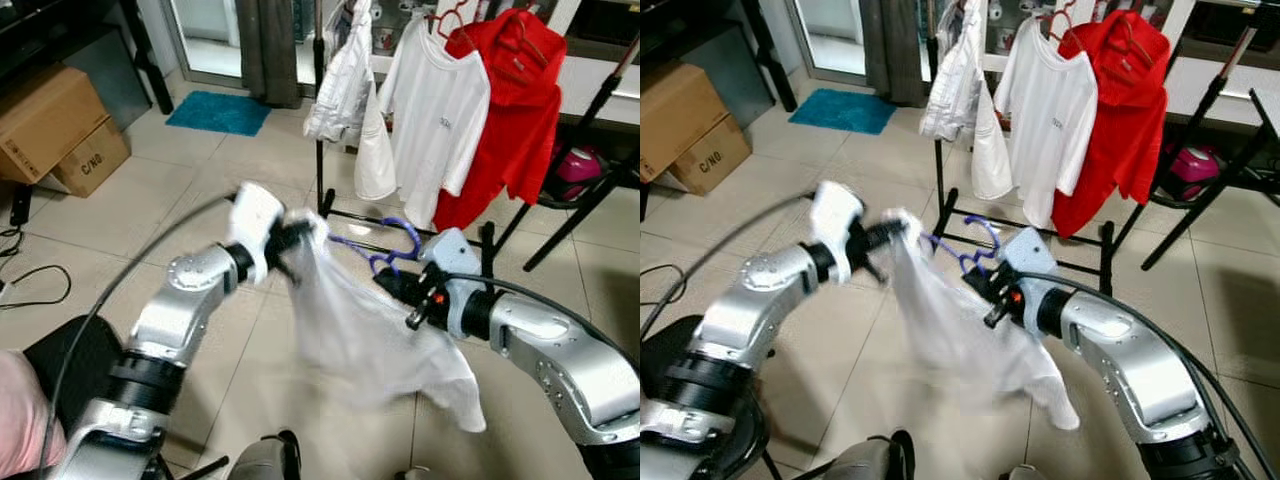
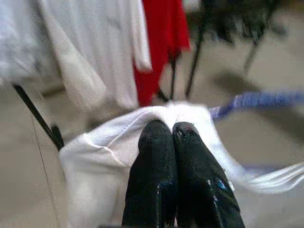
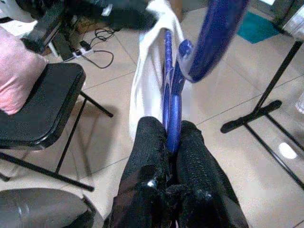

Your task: Hang hanger

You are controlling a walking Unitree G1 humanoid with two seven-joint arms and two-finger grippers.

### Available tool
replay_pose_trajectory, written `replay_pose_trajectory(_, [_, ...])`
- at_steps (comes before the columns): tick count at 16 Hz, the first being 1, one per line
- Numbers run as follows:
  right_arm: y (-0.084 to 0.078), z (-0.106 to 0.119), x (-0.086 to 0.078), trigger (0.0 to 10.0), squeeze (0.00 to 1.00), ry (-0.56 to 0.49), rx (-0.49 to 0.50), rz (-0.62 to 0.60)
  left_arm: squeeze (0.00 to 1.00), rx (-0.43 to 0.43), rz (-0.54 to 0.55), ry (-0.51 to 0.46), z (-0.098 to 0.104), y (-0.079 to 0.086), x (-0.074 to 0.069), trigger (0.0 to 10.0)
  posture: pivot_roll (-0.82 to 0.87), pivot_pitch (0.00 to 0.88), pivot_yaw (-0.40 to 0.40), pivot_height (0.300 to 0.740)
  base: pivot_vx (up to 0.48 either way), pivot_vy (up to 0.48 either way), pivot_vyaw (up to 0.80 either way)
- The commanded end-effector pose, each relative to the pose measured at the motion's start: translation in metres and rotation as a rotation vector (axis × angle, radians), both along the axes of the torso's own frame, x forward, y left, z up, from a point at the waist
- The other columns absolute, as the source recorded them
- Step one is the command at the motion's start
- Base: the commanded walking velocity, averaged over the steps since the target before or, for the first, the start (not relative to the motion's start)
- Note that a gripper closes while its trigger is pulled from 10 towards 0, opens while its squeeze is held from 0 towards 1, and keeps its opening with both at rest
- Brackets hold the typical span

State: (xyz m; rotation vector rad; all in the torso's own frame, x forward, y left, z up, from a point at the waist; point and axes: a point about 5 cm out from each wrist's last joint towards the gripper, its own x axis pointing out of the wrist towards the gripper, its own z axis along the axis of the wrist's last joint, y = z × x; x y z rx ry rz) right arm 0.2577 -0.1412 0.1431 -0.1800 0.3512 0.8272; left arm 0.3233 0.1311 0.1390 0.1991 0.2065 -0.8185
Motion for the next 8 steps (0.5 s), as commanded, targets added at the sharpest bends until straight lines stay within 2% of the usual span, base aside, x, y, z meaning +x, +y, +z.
replay_pose_trajectory(1, [0.002, 0.003, -0.003, 10.0, 0.00, -0.011, 0.004, 0.021, 0.00, 0.063, -0.033, 0.014, 0.001, 0.004, -0.001, 0.0, -0.08, 0.088, 0.078, 0.740, 0.000, 0.000, 0.00])
replay_pose_trajectory(3, [0.002, 0.002, -0.004, 10.0, 0.00, -0.008, 0.004, 0.030, 0.00, 0.089, -0.060, -0.002, 0.003, 0.008, -0.002, 0.0, -0.07, 0.087, 0.078, 0.740, 0.000, 0.000, 0.00])
replay_pose_trajectory(4, [0.004, 0.001, -0.006, 10.0, 0.00, 0.003, 0.000, 0.051, 0.00, 0.054, -0.127, -0.037, 0.010, 0.005, -0.006, 0.0, -0.07, 0.085, 0.077, 0.740, 0.000, 0.000, 0.00])
replay_pose_trajectory(5, [0.005, -0.003, -0.009, 10.0, 0.00, 0.009, -0.022, 0.073, 0.00, 0.061, -0.139, -0.056, 0.014, 0.006, -0.007, 0.9, -0.07, 0.084, 0.078, 0.740, 0.000, 0.000, 0.00])
replay_pose_trajectory(7, [0.005, -0.006, -0.010, 10.0, 0.00, 0.013, -0.034, 0.075, 0.00, 0.077, -0.111, -0.066, 0.016, 0.010, -0.004, 0.9, -0.07, 0.083, 0.078, 0.740, 0.000, 0.000, 0.00])
replay_pose_trajectory(8, [0.005, -0.006, -0.010, 10.0, 0.00, 0.014, -0.037, 0.072, 0.00, 0.083, -0.106, -0.081, 0.019, 0.012, -0.004, 1.7, -0.08, 0.082, 0.078, 0.740, 0.000, 0.000, 0.00])
